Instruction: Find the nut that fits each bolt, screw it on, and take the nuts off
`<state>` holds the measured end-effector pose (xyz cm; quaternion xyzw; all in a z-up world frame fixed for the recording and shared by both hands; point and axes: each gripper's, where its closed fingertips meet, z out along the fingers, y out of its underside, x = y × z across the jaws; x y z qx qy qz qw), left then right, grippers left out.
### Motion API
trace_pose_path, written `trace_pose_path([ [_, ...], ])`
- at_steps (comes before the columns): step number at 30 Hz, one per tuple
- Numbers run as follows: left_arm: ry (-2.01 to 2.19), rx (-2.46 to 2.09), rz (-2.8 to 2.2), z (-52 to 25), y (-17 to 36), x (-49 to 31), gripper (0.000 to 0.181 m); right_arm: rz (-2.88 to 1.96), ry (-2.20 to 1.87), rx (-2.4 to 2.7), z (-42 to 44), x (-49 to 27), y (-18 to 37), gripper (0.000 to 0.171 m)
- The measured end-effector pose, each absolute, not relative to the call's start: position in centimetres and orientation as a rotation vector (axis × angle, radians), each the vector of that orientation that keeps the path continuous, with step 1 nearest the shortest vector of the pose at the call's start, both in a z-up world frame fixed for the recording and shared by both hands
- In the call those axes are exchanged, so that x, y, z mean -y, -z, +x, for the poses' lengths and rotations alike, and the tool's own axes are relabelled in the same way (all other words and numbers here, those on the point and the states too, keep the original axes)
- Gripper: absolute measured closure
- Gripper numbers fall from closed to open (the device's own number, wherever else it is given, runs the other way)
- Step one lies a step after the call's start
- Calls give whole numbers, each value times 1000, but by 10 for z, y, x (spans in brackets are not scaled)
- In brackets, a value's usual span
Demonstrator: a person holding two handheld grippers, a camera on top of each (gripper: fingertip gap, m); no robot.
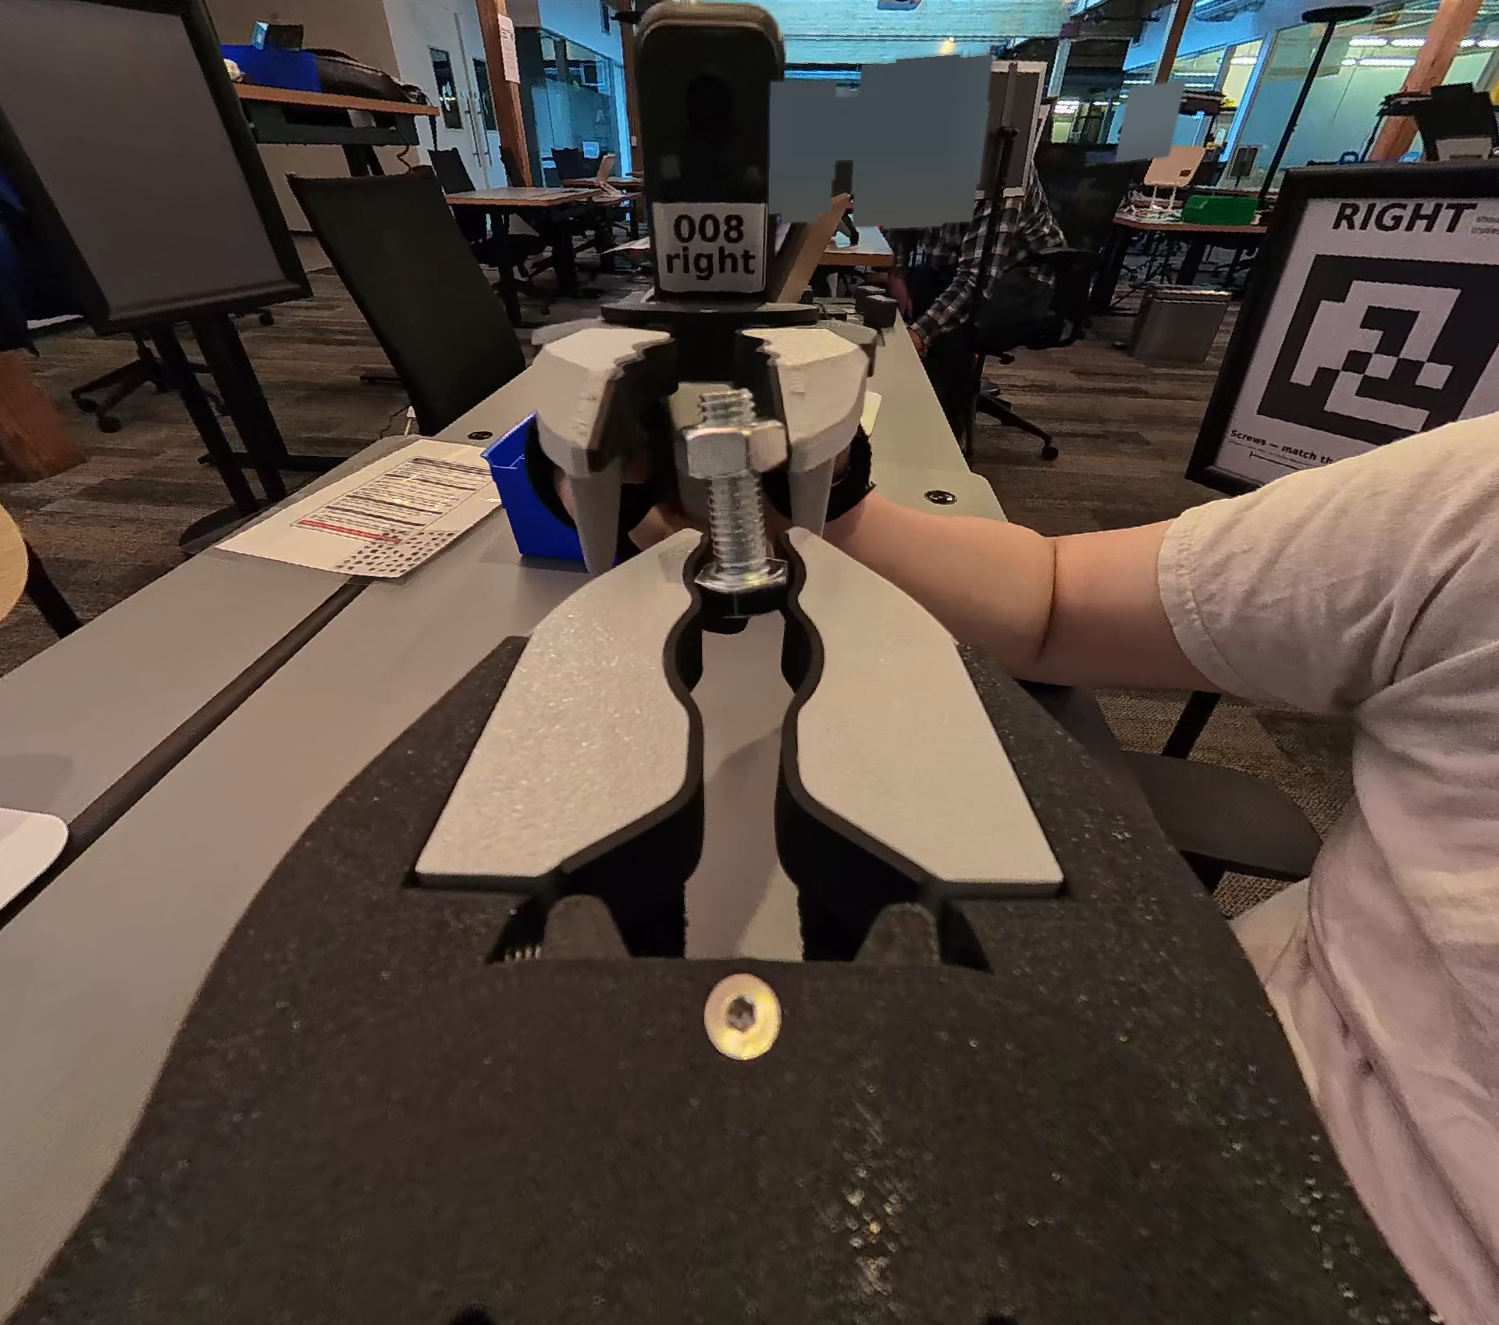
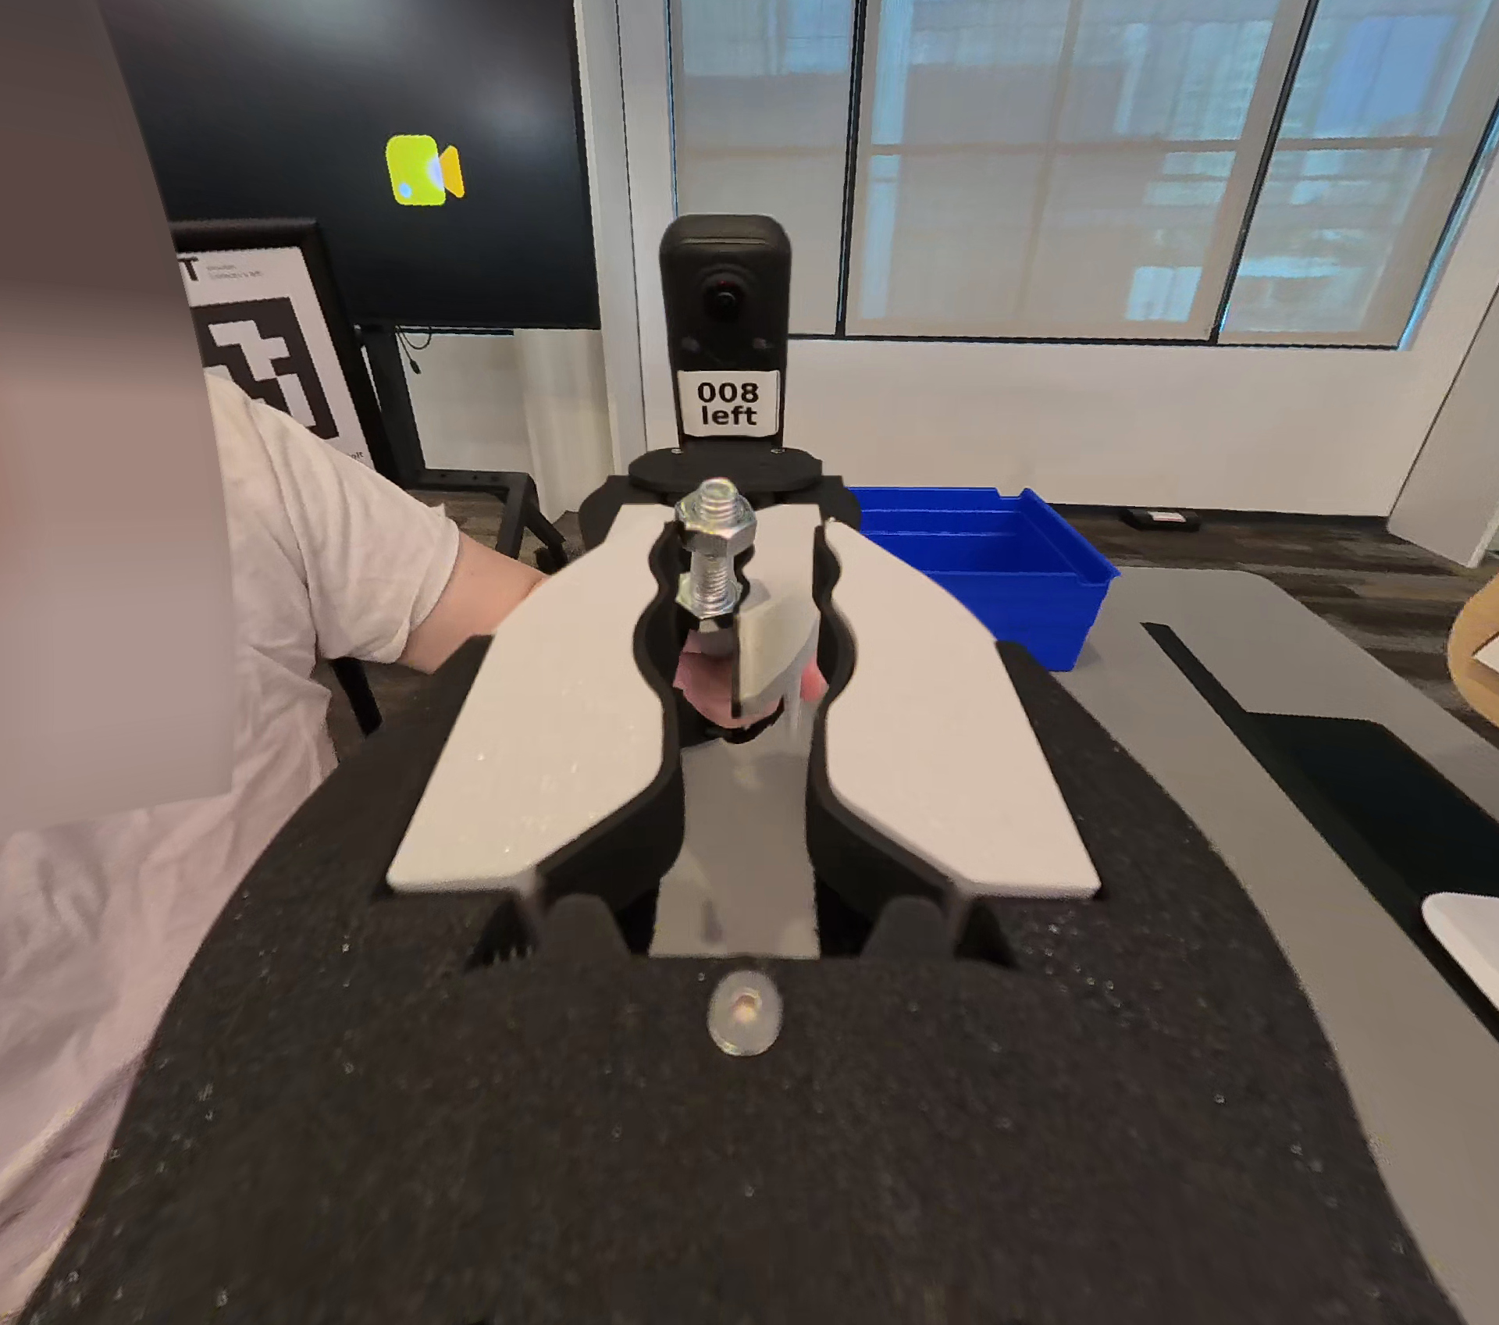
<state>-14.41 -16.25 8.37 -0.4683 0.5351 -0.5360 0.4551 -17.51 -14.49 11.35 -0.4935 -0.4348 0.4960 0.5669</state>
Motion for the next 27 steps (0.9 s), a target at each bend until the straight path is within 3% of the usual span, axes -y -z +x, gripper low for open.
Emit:
trace_pose_path([
  [8,1328,-1322,-1150,-145,-85,162,168,-1160,-1195,1019,-177,147,-114,145],
  [10,1317,-1327,-1149,-144,-84,163,167,-1138,-1219,1042,-180,153,-115,154],
  [27,1315,-1358,-1196,-141,-76,162,166,-1149,-1108,1112,-182,153,-107,154],
])
